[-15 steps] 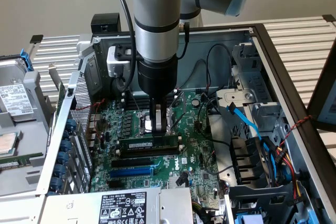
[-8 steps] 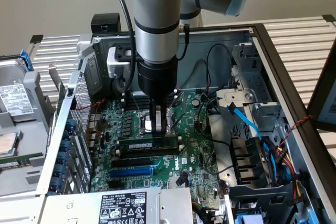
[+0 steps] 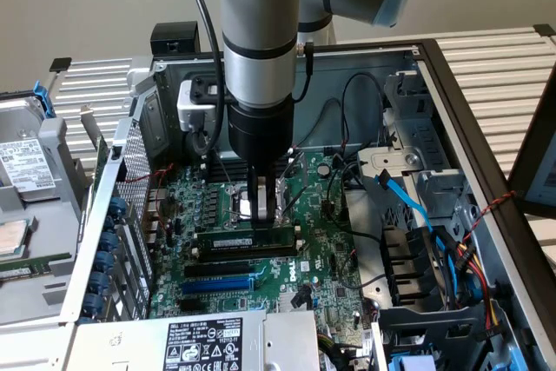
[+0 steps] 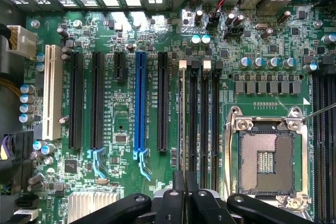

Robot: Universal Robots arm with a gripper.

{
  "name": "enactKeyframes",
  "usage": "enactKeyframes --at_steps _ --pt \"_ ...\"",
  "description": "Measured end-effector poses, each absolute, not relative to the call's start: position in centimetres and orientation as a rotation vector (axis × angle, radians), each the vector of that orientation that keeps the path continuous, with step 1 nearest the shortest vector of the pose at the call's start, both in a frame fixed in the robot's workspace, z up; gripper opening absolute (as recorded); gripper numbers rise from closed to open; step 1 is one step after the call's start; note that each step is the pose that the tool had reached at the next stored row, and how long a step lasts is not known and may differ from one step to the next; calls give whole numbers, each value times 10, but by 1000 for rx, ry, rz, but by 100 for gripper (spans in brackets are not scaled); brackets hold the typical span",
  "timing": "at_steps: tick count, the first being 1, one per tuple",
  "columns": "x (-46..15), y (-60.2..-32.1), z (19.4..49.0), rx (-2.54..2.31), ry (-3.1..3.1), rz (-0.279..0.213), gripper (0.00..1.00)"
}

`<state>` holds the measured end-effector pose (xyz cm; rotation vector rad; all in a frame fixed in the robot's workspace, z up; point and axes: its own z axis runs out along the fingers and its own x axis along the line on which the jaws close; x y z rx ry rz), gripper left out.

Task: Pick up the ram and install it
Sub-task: 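Insert the ram into the slot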

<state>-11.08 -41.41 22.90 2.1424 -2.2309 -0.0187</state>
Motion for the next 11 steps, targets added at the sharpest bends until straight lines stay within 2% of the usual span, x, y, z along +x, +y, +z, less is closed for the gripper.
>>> enactKeyframes --at_steps 11 --pt "-111 -414 233 2144 -2233 -22 12"
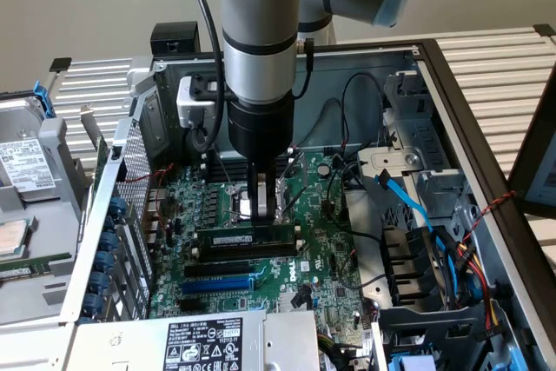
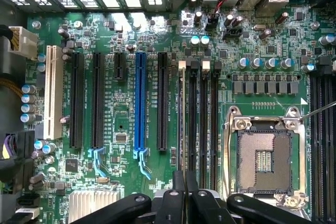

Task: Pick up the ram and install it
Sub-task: 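Insert the ram into the slot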

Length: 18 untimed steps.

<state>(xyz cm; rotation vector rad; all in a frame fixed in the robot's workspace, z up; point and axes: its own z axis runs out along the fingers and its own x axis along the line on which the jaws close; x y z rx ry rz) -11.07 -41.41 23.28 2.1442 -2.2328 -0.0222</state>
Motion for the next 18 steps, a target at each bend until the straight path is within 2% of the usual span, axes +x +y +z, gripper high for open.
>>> enactKeyframes --at_steps 18 --pt "-112 -415 229 2151 -2240 -30 12"
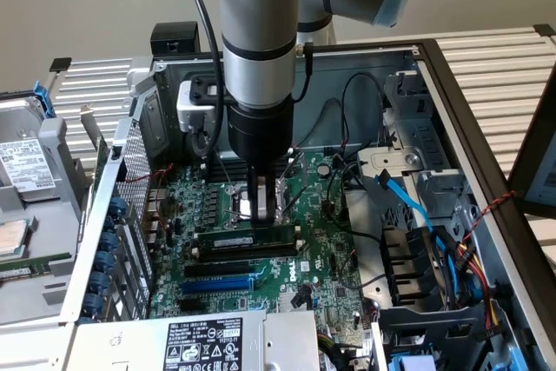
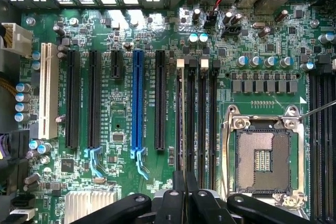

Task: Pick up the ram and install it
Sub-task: 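Insert the ram into the slot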

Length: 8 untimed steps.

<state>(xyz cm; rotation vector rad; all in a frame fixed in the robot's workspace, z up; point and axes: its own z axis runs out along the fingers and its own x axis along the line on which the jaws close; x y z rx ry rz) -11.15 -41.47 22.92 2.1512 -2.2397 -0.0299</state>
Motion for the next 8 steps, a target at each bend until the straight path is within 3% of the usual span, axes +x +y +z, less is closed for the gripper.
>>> enactKeyframes --at_steps 8 --pt "-112 -415 229 2145 -2234 -42 12"
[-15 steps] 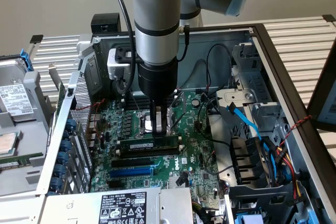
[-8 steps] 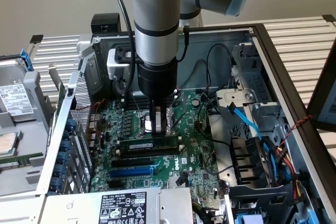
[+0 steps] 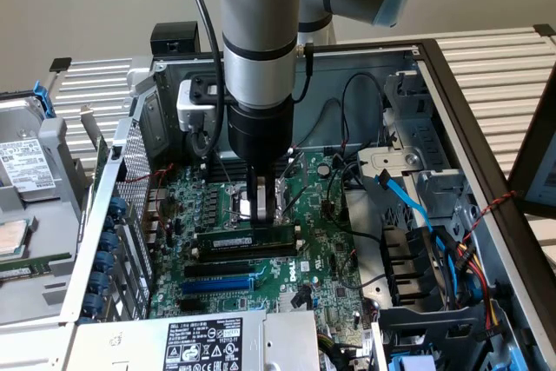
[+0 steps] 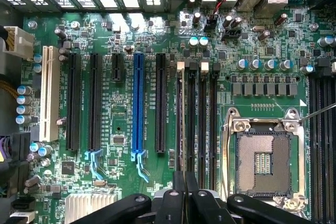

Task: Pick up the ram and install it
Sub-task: 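Insert the ram into the slot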

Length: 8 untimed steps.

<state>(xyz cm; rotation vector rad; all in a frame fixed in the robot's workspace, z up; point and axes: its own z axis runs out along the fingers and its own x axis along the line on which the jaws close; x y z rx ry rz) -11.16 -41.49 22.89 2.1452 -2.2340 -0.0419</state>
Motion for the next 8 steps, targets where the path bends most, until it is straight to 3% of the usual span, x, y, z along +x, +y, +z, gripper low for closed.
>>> enactKeyframes --at_steps 8 --pt "-112 -415 229 2137 -2242 -43 12"
